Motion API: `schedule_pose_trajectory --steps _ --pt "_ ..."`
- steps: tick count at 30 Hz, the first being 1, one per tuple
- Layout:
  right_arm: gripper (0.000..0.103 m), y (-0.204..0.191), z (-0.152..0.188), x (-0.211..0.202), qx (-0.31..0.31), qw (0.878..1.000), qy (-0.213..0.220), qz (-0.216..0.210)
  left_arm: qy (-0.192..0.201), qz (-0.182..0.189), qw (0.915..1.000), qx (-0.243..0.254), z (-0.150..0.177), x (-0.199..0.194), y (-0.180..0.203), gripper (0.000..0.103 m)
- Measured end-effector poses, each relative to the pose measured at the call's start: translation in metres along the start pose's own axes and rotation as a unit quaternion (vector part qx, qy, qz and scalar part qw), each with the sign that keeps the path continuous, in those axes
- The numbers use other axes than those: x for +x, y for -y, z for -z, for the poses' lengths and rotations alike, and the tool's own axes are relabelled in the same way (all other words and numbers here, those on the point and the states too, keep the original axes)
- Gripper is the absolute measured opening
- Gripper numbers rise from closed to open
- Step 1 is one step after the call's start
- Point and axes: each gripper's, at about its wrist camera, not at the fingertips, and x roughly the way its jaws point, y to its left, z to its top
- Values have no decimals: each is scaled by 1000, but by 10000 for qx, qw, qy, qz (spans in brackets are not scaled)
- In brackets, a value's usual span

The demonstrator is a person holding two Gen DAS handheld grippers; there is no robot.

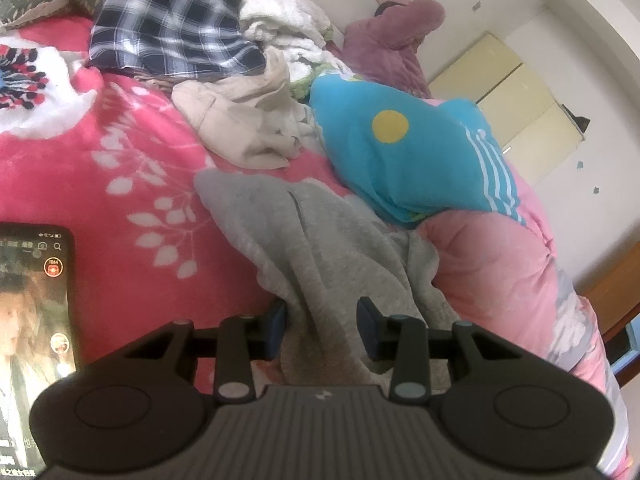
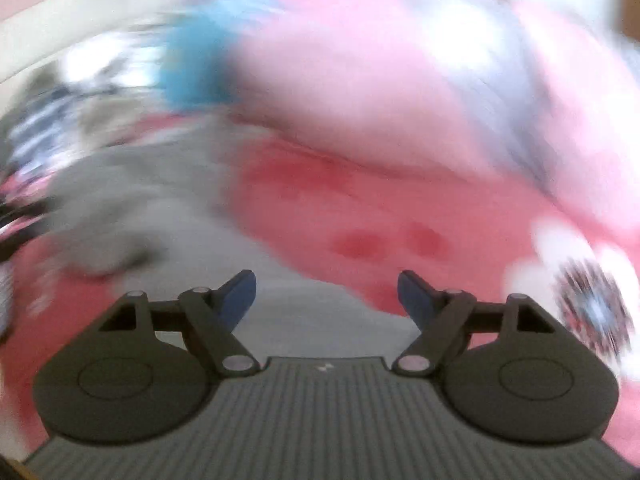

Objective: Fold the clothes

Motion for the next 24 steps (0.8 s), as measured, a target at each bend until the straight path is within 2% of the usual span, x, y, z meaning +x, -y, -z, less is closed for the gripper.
schedule_pose_trajectory --steps 2,3,4,5,6,7,11,15,17,20,22,24 --pt "78 34 2 26 560 9971 -422 294 10 -26 10000 21 0 1 0 38" --pt "78 46 4 41 842 9940 -636 274 17 -40 10000 19 0 1 0 38" --pt "72 56 6 52 1037 9912 -806 167 23 -54 10000 18 0 1 -1 38" --pt "45 61 10 58 1112 9898 -891 80 26 -64 10000 -2 -1 2 -1 37" --pt "25 64 11 62 1132 9893 -924 17 29 -74 10000 -24 -2 3 -2 36" --pt "12 64 14 60 1137 9895 -896 -24 37 -77 10000 -38 -2 3 -2 35" --pt "7 53 12 37 1013 9933 -468 -316 63 -84 9999 -26 -2 4 -1 34" --pt "6 41 18 -37 931 9863 369 -1312 65 -92 9999 6 -1 4 -1 34" --pt "0 31 28 -80 643 9752 778 -1969 68 -96 9999 -5 -1 4 -1 34" --pt "0 16 53 -139 178 9461 1205 -3000 74 -107 9999 -4 0 4 -2 33" --pt "0 1 71 -160 -91 9451 1037 -3099 74 -117 9999 17 2 4 -1 33" --pt "0 -6 85 -161 -190 9580 792 -2751 75 -127 9999 39 3 3 -1 33"
